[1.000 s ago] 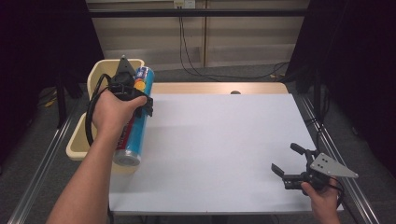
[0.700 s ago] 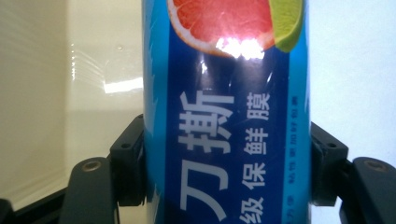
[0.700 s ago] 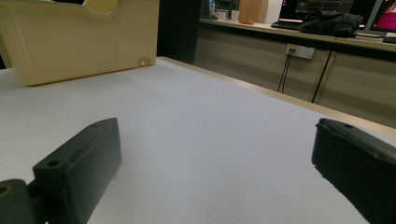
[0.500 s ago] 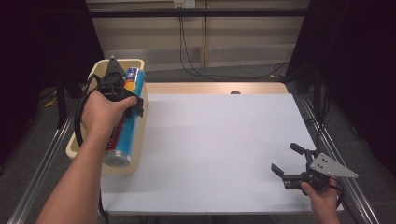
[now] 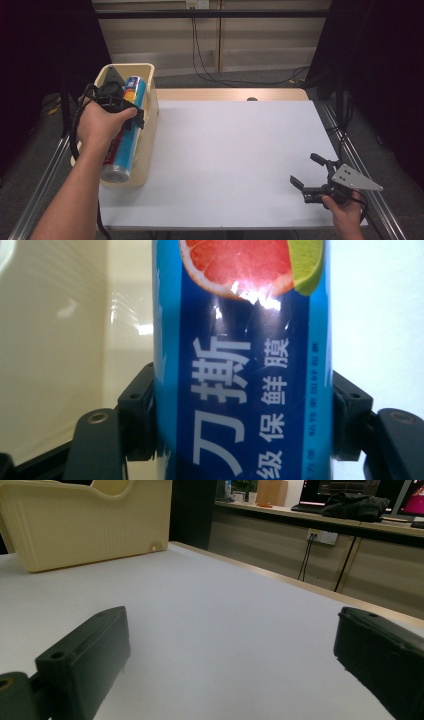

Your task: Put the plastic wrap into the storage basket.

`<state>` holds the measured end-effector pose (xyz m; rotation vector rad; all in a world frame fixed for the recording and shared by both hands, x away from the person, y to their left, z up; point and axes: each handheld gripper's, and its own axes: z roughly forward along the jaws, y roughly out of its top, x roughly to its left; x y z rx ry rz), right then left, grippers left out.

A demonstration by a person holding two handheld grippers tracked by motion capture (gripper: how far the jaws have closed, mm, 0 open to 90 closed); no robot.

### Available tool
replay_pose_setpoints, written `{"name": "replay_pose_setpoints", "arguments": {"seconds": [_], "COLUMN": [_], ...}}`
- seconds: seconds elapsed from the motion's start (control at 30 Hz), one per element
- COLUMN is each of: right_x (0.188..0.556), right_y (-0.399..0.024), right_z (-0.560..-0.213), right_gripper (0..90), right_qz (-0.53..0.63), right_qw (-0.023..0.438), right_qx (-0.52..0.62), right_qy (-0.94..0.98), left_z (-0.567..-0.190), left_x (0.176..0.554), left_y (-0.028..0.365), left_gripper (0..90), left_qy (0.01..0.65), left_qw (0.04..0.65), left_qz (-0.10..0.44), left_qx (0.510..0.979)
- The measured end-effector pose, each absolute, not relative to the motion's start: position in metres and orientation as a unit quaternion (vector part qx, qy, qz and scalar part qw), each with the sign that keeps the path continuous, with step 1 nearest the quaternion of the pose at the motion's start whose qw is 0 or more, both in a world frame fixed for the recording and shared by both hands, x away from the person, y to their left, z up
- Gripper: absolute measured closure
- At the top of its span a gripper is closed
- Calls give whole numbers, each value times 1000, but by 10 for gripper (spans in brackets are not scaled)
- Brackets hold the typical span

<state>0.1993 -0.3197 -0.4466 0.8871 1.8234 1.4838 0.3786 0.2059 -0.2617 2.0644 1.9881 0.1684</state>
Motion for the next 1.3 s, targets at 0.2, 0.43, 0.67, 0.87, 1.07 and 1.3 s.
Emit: {"name": "replay_pose_setpoints", "arguments": {"seconds": [0.2,0.43,0.67,0.87,1.07,1.3], "right_x": [199,199,199,199,199,200], "right_y": [-320,-320,-320,-319,-319,-319], "right_z": [-447,-447,-447,-447,-447,-447], "right_gripper": [11,11,12,12,13,13], "right_qz": [562,561,560,560,560,560], "right_qw": [309,310,311,312,312,312], "right_qx": [337,337,337,335,335,334], "right_qy": [690,690,690,691,691,691], "left_z": [-268,-275,-280,-286,-290,-293], "left_x": [377,376,376,376,376,375], "left_y": [210,214,218,220,222,223], "left_gripper": [322,322,322,322,321,321], "left_qy": [687,687,689,689,689,690], "left_qw": [131,125,124,118,114,109], "left_qz": [58,54,51,47,44,44], "left_qx": [712,714,713,713,714,714]}}
